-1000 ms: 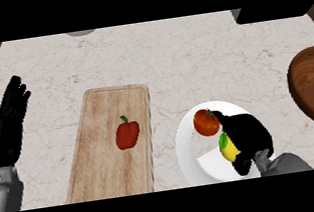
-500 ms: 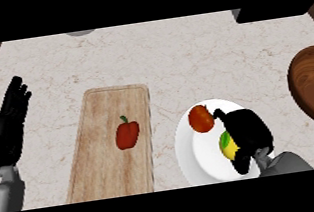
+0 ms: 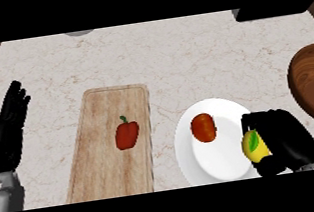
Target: Pick the lemon from the plate and place it in the bowl
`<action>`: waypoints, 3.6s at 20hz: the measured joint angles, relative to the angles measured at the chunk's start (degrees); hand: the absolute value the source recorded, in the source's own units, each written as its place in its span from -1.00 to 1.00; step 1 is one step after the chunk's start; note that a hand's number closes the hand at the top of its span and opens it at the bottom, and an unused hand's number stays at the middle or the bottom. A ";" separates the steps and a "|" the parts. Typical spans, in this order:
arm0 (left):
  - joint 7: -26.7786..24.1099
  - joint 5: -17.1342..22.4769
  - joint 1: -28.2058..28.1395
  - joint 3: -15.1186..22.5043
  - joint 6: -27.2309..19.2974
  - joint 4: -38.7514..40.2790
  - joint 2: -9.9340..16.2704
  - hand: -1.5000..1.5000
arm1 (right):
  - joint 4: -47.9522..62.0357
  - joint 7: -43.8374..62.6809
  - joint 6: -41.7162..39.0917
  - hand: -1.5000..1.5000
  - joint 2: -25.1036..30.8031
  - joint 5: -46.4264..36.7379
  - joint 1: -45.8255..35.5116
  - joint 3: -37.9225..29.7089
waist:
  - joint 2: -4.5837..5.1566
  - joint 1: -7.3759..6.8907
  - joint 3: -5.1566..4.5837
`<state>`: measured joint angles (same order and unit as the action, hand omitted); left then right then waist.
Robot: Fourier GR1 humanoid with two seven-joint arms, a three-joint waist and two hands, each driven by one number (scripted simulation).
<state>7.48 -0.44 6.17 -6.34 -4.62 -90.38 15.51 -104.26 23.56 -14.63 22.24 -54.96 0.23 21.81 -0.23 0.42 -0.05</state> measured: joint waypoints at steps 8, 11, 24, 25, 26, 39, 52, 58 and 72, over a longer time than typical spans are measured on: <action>0.01 0.53 1.01 -1.65 0.38 1.36 0.87 0.00 | -21.53 5.97 2.48 1.00 1.38 -0.24 0.42 -9.54 | -0.20 1.07 0.00; -0.12 0.12 -0.02 -1.06 0.34 0.26 0.30 0.00 | -27.88 9.06 -0.38 1.00 1.25 3.79 -0.75 -15.28 | -0.14 0.63 0.00; 0.81 -0.37 3.26 -1.49 1.19 1.89 -0.25 0.00 | -15.44 0.50 -3.62 1.00 3.65 20.35 -8.19 -40.27 | 0.23 -0.36 0.06; 0.86 -0.34 3.05 -1.64 1.31 1.52 -0.15 0.00 | -12.49 -1.44 -3.07 1.00 4.15 21.02 -8.87 -41.54 | 0.24 -0.46 0.07; 0.60 -0.46 2.80 -1.48 1.28 1.59 -0.49 0.00 | -9.37 -3.67 -2.00 1.00 4.35 21.01 -9.37 -42.21 | 0.26 -0.54 0.07; 1.93 -0.89 2.29 -1.30 2.55 -0.59 -1.18 0.00 | 28.27 -24.65 7.67 1.00 10.76 17.51 -19.70 -44.99 | 0.49 -1.21 0.06; 0.61 -1.34 3.46 -1.62 2.66 1.57 -1.64 0.00 | 61.98 -38.42 4.01 -1.00 15.79 19.82 -28.75 -48.24 | 0.63 -1.58 0.18; 0.87 -1.62 3.16 -1.98 2.03 1.44 -1.74 0.00 | 65.86 -41.94 -0.60 -1.00 15.42 34.08 -32.09 -60.60 | 0.28 -0.46 0.20; 1.04 -1.79 1.96 -1.81 2.29 -0.27 -2.14 0.00 | 85.28 -50.13 -21.58 -1.00 34.59 46.92 -21.54 -74.07 | 0.61 -0.83 0.34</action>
<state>8.52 -2.24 8.12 -8.15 -2.33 -90.65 13.38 -18.98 -26.57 -36.20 56.83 -8.05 -21.31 -52.26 0.38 -0.41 0.28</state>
